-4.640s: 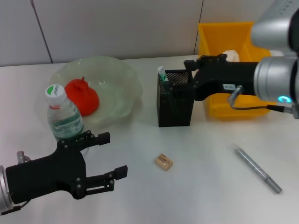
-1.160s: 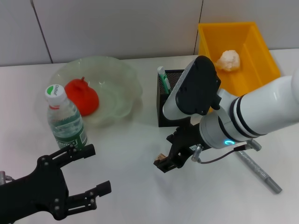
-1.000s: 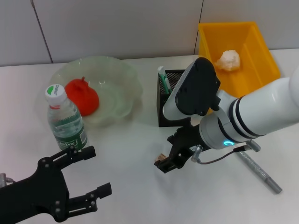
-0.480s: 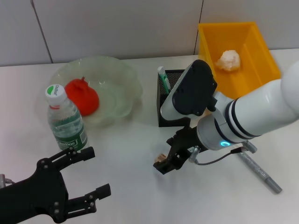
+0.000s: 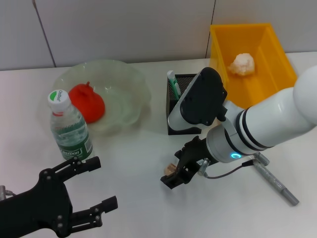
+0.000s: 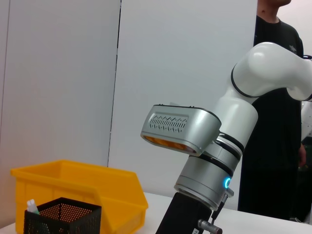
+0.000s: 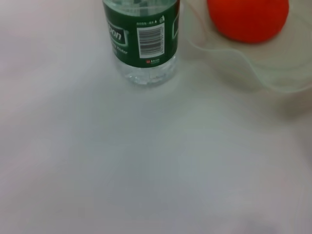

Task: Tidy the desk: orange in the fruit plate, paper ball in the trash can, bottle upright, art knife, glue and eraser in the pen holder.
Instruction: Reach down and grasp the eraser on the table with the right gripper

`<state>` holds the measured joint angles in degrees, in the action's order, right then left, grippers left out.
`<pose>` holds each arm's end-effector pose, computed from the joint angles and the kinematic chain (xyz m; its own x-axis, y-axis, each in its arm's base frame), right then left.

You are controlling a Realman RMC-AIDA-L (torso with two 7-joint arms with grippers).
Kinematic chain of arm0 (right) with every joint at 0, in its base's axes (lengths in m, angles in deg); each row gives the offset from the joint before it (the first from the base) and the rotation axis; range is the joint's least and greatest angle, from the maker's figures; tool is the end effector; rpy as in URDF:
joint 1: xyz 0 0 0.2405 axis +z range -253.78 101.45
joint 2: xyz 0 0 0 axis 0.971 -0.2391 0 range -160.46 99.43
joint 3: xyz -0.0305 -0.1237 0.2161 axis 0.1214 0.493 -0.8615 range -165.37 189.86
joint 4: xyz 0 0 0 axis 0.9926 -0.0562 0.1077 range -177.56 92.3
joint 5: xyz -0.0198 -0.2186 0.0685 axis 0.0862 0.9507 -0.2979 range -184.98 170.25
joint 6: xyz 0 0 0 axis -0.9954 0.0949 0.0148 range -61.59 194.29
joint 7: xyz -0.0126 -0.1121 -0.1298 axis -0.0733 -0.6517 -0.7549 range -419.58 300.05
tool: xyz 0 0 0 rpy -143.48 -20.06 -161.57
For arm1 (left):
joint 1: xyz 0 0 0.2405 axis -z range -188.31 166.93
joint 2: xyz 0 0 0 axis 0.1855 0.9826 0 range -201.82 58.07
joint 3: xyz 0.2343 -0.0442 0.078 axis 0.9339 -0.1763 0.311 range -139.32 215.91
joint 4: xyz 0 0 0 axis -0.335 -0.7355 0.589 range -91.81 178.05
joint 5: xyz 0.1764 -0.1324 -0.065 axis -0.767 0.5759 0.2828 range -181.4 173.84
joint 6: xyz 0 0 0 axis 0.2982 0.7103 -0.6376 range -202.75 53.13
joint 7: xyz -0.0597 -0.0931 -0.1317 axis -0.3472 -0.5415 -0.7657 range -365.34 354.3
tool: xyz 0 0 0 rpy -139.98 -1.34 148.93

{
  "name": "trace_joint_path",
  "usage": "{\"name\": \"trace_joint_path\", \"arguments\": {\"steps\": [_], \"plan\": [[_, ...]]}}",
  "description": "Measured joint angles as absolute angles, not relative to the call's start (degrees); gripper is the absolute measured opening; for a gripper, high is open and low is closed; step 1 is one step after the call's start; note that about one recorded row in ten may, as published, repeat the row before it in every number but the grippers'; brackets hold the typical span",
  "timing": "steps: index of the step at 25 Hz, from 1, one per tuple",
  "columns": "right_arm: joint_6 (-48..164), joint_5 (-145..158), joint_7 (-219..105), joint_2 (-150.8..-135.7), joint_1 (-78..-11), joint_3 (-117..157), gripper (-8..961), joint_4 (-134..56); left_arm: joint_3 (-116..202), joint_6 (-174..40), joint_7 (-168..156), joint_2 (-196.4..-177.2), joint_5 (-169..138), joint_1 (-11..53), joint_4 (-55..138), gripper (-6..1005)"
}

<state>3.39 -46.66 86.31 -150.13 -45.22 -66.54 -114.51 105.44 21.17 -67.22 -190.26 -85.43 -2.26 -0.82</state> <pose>0.1616 0.3677 -0.1125 0.8769 -0.4633 0.1279 -0.3848 -0.8361 -0.3910 -0.2611 0.2589 -0.0240 0.7167 0.0992 0.6903 0.2922 -0.9415 -0.1681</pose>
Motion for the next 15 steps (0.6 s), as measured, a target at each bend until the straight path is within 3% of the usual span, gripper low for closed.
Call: {"name": "trace_joint_path", "arguments": {"steps": [13, 15], "plan": [[4.06, -46.84, 86.31, -150.13, -45.24, -66.4, 741, -113.48, 105.59, 21.35, -67.22, -190.26, -85.36, -2.26, -0.82, 860], [4.24, -46.87, 86.31, -150.13, -45.24, -66.4, 676, -113.46, 105.59, 21.35, -67.22, -190.26, -85.33, -2.26, -0.82, 860]]}}
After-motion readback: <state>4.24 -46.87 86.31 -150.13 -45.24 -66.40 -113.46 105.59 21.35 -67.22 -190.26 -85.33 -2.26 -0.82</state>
